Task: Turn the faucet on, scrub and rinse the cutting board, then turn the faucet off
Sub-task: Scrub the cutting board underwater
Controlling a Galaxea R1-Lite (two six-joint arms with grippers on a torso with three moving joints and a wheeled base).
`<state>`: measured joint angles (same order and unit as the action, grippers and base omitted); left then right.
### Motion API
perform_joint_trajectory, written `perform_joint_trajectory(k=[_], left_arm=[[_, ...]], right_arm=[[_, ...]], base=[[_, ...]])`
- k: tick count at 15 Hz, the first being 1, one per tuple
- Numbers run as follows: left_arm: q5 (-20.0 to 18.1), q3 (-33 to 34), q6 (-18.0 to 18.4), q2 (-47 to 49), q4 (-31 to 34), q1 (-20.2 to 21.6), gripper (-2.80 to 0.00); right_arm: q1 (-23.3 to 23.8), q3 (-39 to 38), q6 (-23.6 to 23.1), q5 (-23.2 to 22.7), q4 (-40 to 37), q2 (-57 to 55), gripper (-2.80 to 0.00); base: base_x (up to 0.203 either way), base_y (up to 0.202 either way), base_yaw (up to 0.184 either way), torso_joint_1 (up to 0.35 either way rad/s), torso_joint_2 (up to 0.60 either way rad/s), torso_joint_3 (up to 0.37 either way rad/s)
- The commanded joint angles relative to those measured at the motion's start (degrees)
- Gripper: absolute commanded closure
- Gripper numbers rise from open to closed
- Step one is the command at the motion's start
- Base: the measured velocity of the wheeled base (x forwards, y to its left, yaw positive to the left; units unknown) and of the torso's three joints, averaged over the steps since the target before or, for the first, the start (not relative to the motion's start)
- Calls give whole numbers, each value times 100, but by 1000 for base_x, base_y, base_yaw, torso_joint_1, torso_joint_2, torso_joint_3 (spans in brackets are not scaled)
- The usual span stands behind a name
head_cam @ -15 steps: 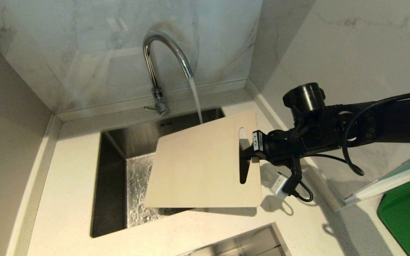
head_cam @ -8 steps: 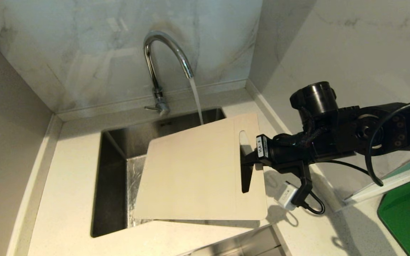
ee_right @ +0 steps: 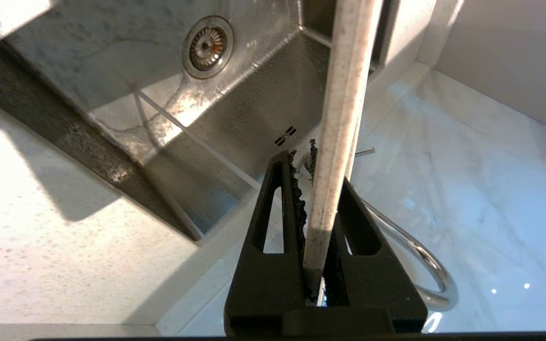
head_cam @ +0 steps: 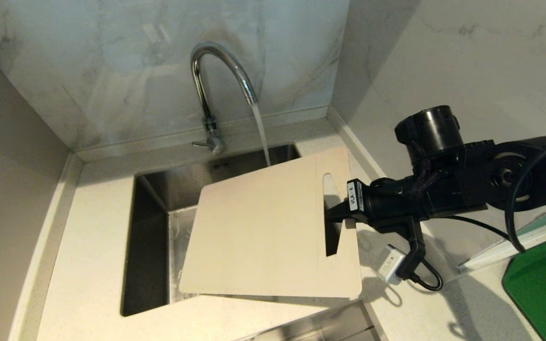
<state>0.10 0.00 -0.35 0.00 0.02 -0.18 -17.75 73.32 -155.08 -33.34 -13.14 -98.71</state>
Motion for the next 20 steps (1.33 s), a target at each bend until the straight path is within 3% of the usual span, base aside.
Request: perform_joint_trajectory(k=[1, 8, 14, 20], left_arm=[[-1, 9, 0, 0, 6, 1, 0], [28, -211, 104, 40, 114, 9, 0], [56, -2728, 154, 1725, 889, -95, 0], [531, -3927, 347, 3465, 936, -182, 0]], right_arm=[[-1, -19, -84, -23, -4, -8, 0], [-1, -46, -93, -23, 5, -78, 0], [-1, -47, -24, -23, 5, -78, 0], [-1, -81, 65, -23, 22, -43, 0]], base=[[0, 0, 0, 0, 0, 0], [0, 0, 0, 0, 0, 0], [0, 0, 0, 0, 0, 0], [0, 0, 0, 0, 0, 0]])
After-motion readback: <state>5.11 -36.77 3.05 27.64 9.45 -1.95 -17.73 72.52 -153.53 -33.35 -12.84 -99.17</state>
